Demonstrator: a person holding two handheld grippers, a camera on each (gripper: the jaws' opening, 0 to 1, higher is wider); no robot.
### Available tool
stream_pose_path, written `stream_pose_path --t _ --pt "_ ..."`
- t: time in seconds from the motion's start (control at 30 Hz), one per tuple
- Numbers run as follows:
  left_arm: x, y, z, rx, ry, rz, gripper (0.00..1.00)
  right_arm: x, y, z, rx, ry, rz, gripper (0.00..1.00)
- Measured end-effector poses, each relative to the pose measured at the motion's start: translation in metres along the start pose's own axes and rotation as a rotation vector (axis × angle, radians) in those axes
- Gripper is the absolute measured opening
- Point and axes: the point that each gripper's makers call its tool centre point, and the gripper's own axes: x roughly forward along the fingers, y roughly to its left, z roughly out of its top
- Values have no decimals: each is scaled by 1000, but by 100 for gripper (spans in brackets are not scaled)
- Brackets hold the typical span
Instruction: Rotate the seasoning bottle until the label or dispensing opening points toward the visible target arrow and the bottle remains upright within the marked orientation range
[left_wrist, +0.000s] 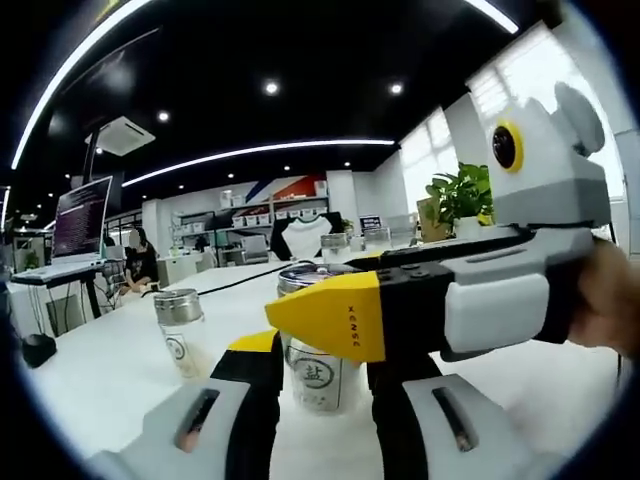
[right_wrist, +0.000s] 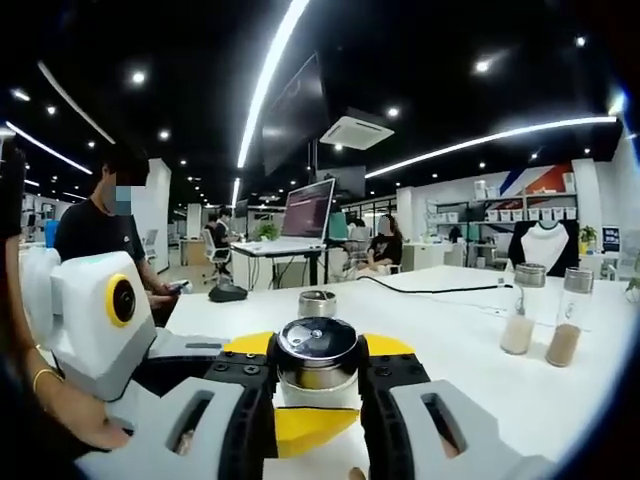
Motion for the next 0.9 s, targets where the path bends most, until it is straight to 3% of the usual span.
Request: stream_pose_path --t 0.27,0.47,0.7,0.8,0.9 --pt "-4 8 -1 -24 8 -13 35 6 -1 2 25 -23 44 29" --pt "-6 14 -19 -55 54 -20 38 12 -7 9 6 -36 73 28" --pt "-11 21 -21 -32 60 -31 40 23 -22 6 28 -29 112 28" --pt "-14 23 -17 -65 45 -48 41 27 -23 5 40 -31 136 28" --pt "-16 28 -17 -45 51 -32 42 30 -21 2 35 -22 154 28"
